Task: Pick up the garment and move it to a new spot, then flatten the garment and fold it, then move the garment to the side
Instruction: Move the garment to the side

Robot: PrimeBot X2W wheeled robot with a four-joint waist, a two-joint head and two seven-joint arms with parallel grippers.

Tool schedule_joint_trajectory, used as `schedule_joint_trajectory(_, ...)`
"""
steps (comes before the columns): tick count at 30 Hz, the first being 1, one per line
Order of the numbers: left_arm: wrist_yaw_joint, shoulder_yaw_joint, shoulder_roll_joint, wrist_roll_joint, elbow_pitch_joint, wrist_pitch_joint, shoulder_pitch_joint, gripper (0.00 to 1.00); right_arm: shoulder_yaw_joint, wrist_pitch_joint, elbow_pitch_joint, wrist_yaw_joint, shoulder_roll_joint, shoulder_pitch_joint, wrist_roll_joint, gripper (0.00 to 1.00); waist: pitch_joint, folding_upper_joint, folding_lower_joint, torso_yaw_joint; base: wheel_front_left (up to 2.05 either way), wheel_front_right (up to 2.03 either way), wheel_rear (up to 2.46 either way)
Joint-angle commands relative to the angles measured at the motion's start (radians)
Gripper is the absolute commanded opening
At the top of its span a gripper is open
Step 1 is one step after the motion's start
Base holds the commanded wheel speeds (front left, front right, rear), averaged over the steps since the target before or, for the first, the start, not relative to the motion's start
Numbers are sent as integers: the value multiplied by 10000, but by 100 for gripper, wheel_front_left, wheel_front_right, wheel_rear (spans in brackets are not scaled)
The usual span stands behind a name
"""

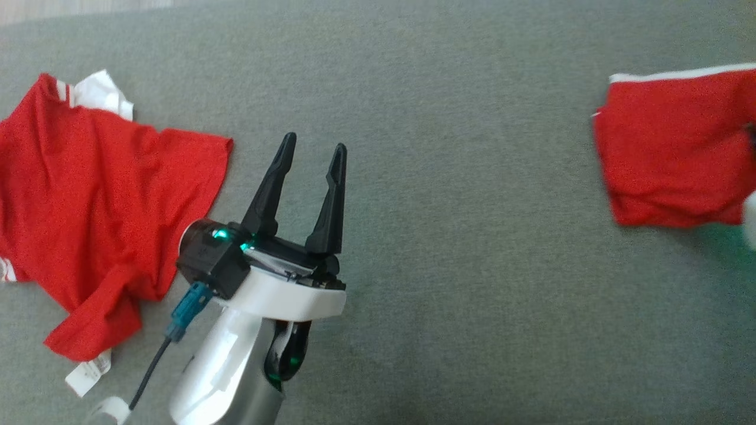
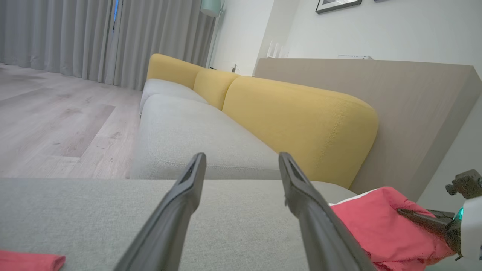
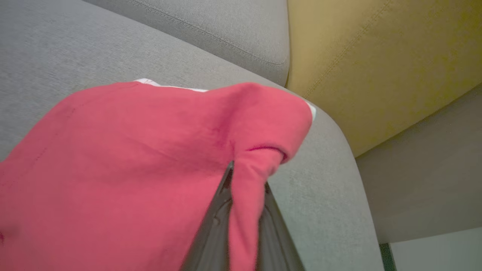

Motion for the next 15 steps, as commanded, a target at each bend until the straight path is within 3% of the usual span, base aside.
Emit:
schedule_joint_trajectory(1, -4, 282, 56, 9, -360, -49, -368, 100, 141, 103, -198, 37, -586, -283, 80, 0, 230, 0, -1, 160, 0, 0, 0)
schedule_joint_trajectory(8, -62, 361, 56, 43, -304, -49, -494, 100, -148, 353, 390, 37, -1535, -554, 41, 0, 602, 0, -1, 570, 0, 0, 0)
schedule_joint_trajectory(15, -110, 472, 56, 65, -265, -49, -467, 100, -596, 295, 1021, 37, -1806, -728, -221, 0, 673, 0, -1, 784, 0, 0, 0)
